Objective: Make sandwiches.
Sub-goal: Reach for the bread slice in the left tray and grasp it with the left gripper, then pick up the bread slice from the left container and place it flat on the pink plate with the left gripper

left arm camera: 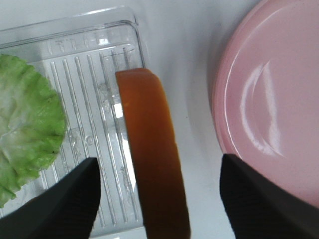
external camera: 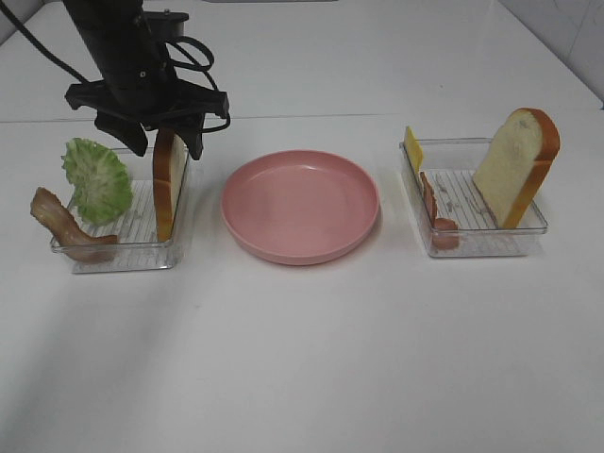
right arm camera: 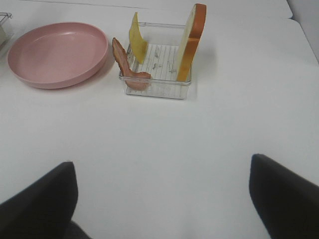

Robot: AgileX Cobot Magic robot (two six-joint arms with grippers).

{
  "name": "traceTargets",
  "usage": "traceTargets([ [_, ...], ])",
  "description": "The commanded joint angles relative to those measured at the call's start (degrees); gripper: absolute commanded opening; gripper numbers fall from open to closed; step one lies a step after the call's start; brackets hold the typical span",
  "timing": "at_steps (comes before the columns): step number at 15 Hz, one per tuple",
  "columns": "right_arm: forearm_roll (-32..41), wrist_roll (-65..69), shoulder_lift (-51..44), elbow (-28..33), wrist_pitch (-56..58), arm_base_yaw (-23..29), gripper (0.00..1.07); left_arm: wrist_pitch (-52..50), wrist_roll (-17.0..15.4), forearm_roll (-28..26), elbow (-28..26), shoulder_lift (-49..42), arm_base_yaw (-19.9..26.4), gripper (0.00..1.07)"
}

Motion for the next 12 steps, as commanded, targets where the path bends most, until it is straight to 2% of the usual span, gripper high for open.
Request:
traceTargets([
  [1,0.1,-0.3,-0.7,0.3,-0.4,-0.1,0.87,-0.1,-0.5,1.3,-0.3,0.2,-0.2,0.44],
  [5,0.1,-0.3,-0.7,0.3,-0.4,-0.1,0.87,0.9,-0.5,3.2,-0.3,0.2,-0.2,0.06],
  [7,0.1,-0.3,-0.7,0.3,-0.4,-0.1,0.87,1.2,-0.5,3.5,-0.3,0.1,-0.2,0.00],
  [12,0.1,-0.3,-0.7,0.3,-0.4,-0.1,0.87,6.6,-0.4,3.4,-3.7,-4.8,-0.2,0.00],
])
